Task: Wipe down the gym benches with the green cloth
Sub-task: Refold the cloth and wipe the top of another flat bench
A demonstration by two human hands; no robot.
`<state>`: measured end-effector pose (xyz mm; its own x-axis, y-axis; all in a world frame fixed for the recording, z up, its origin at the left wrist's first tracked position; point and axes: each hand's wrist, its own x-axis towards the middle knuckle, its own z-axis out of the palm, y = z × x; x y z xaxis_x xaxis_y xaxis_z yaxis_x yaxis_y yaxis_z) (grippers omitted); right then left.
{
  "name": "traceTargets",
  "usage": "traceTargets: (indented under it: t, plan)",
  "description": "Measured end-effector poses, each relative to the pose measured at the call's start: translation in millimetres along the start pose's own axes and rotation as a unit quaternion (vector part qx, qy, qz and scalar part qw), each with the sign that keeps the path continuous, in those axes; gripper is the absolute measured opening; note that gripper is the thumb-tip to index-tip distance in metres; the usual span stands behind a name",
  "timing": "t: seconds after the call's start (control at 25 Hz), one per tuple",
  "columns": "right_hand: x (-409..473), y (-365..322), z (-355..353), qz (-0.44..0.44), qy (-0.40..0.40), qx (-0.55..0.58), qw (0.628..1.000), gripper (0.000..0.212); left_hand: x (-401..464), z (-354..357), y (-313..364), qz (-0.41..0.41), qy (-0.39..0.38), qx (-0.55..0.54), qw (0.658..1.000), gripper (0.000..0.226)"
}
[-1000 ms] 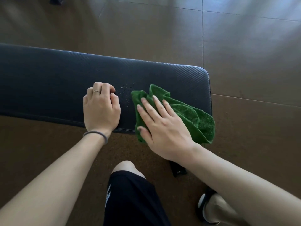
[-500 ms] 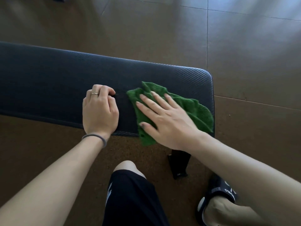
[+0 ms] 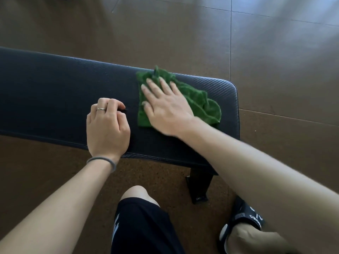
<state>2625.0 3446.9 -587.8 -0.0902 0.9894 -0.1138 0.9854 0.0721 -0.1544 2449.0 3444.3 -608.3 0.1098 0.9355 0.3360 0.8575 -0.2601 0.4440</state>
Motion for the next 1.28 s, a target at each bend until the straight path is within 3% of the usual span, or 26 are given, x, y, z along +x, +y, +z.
traceTargets:
  t: [0.12,0.24,0.44,0.6,0.72,0.84,1.04,1.16,1.28]
  plan:
    - [-49.7,-14.7,11.7,-0.074,0.016,0.001,0.997,0.060,-1.0,0.8,1.4,0.001,0.002,0.007,1.000,0.027]
    - [-11.8,-7.6,1.5,-0.105,-0.002,0.004,0.995,0.057,0.7,1.4,-0.2,-0.001,-0.002,0.012,1.000,0.028]
    - [48.2,45.0,-8.2,0.021,0.025,-0.003,0.999,0.054,0.6,-1.2,1.6,-0.006,-0.010,0.013,1.000,0.030]
    - [-10.7,108.9,-12.2,0.178,0.080,0.017,0.981,0.052,0.0,-1.7,2.2,-0.005,-0.006,0.011,1.000,0.031]
    - [-71.2,101.9,-4.4,0.256,0.058,0.049,0.964,0.058,-0.4,-1.7,2.3,-0.004,-0.009,0.012,1.000,0.030]
    - [-69.3,97.4,-0.4,0.261,0.046,0.047,0.963,0.060,-0.8,-0.7,1.9,-0.005,-0.011,0.014,1.000,0.029]
    - [4.9,125.9,-22.1,0.293,0.041,0.050,0.954,0.054,0.1,-1.4,-0.1,0.002,-0.012,0.006,1.000,0.031]
    - [-28.9,100.5,-10.7,0.301,0.048,0.048,0.951,0.060,-0.2,-0.9,-0.4,0.005,-0.013,0.002,1.000,0.032]
    - [-103.2,37.3,9.9,0.251,0.064,0.014,0.966,0.066,-1.3,-1.2,0.6,0.006,-0.018,0.001,1.000,0.032]
